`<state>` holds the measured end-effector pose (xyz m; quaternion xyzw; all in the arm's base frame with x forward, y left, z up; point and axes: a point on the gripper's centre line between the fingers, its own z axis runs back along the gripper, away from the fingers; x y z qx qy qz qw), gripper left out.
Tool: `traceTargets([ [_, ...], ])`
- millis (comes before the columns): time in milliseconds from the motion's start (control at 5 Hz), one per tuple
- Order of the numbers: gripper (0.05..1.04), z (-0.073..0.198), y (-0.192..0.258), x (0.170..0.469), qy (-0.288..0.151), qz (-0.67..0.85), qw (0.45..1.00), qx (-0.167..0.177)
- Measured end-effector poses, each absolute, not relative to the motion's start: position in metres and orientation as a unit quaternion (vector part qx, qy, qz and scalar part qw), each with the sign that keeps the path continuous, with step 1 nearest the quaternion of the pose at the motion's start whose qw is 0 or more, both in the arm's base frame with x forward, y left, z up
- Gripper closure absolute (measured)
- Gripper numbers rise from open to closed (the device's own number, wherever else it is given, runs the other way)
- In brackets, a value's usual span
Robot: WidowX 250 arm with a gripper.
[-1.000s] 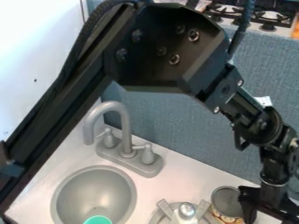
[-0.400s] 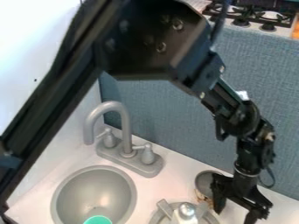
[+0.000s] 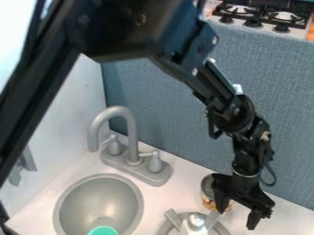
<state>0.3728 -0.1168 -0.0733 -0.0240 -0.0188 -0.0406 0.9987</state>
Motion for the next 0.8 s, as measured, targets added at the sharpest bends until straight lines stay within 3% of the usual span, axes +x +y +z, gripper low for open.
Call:
traceTargets([
  [200, 0.083, -0.055, -0.113, 0.372, -0.053, -0.034, 0.998, -0.024],
  [400, 0.083, -0.043, -0.112, 0.363, -0.057, -0.024, 0.998, -0.025],
  [600, 0.083, -0.016, -0.127, 0.342, -0.050, -0.020, 0.998, -0.031],
  [800, 0.083, 0.016, -0.156, 0.311, -0.047, -0.031, 0.998, -0.008],
])
